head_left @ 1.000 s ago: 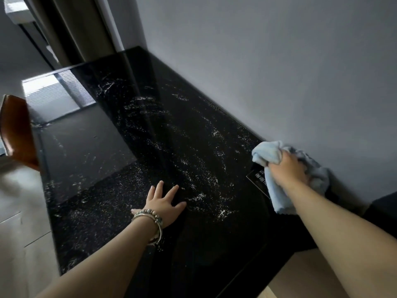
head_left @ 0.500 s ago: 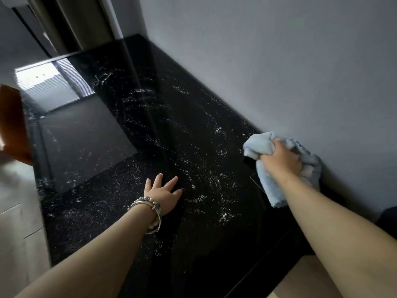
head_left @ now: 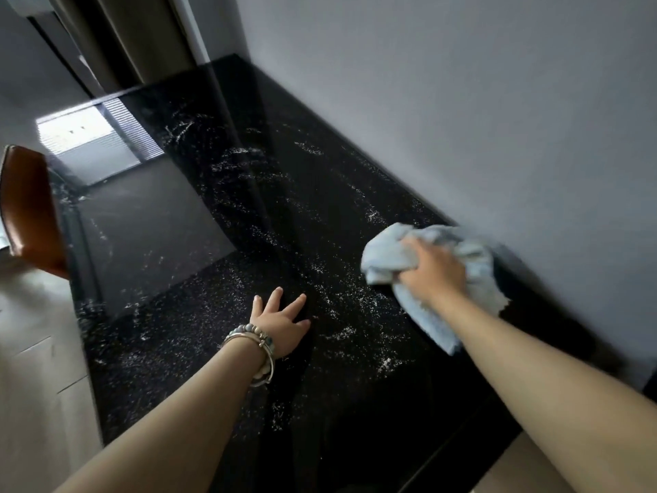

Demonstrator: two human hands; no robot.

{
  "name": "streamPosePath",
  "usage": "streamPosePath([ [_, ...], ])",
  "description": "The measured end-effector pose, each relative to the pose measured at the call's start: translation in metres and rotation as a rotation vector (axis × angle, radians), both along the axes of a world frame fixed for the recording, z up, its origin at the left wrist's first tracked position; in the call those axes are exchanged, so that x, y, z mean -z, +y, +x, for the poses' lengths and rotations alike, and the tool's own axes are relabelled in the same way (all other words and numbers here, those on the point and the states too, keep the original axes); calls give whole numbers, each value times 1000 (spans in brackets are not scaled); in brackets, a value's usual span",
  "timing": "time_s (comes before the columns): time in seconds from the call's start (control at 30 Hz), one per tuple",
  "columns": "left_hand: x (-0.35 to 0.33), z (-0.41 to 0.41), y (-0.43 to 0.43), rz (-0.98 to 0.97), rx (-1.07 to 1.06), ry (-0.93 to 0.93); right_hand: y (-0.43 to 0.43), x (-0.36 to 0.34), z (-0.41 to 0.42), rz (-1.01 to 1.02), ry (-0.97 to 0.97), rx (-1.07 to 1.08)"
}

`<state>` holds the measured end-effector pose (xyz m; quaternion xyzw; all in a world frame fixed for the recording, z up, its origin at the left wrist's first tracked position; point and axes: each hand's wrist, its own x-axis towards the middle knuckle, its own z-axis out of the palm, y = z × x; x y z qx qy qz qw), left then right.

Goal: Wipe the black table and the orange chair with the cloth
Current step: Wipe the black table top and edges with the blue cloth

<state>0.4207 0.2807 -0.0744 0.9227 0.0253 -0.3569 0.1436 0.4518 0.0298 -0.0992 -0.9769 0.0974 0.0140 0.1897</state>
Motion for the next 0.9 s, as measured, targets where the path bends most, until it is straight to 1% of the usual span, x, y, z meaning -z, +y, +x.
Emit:
streamPosePath([
  [0.03, 0, 1, 0, 3, 5, -3, 11, 0, -13, 40, 11, -149],
  [0.07, 0, 2, 0, 8, 15, -3, 11, -2, -23, 108, 51, -250],
  [0.1, 1, 3, 1, 9, 20, -3, 5, -6, -25, 147, 40, -293],
  [0.13, 1, 2, 1, 2, 12, -12, -4, -8, -20, 130, -19, -271],
  [0.17, 1, 0, 1, -3, 1, -22, -16, -6, -12, 34, -101, -197],
  [0.2, 0, -2, 0, -8, -7, -33, -29, -4, 1, -58, -149, -28],
  [0.23, -1, -3, 0, -11, -10, -45, -41, -6, 12, -89, -182, 154],
  [0.27, 0, -4, 0, -13, -12, -54, -46, -9, 19, -34, -149, 291],
  [0.3, 3, -3, 1, -15, -16, -61, -43, -10, 23, 25, -130, 331],
  [0.33, 5, -3, 2, -15, -21, -63, -34, -7, 20, 43, -112, 288],
  [0.4, 12, -3, 3, -9, -21, -71, -9, 1, -4, 32, -131, 41],
  [0.43, 15, -4, 4, -4, -13, -77, 2, 4, -24, 72, -145, -106],
  [0.47, 18, -4, 4, 2, -1, -80, 7, 4, -40, 133, -109, -222],
  [0.5, 19, -2, 5, 6, 10, -78, 5, 2, -46, 179, -92, -298],
  [0.53, 20, -2, 6, 9, 18, -69, -3, -2, -41, 206, -93, -301],
  [0.57, 20, -1, 7, 10, 24, -58, -12, -4, -30, 193, -122, -245],
  [0.67, 20, 0, 9, 7, 27, -59, -29, -5, 1, 172, -193, 60],
  [0.7, 20, -1, 9, 6, 18, -65, -24, -2, 0, 178, -215, 84],
  [0.77, 21, -3, 8, 15, 15, -78, -2, 2, -24, 266, -217, 16],
  [0.83, 18, -5, 5, 37, 24, -92, 18, 0, -63, 423, -179, -144],
  [0.9, 17, -6, 5, 41, 31, -106, 20, -8, -86, 574, -105, -270],
])
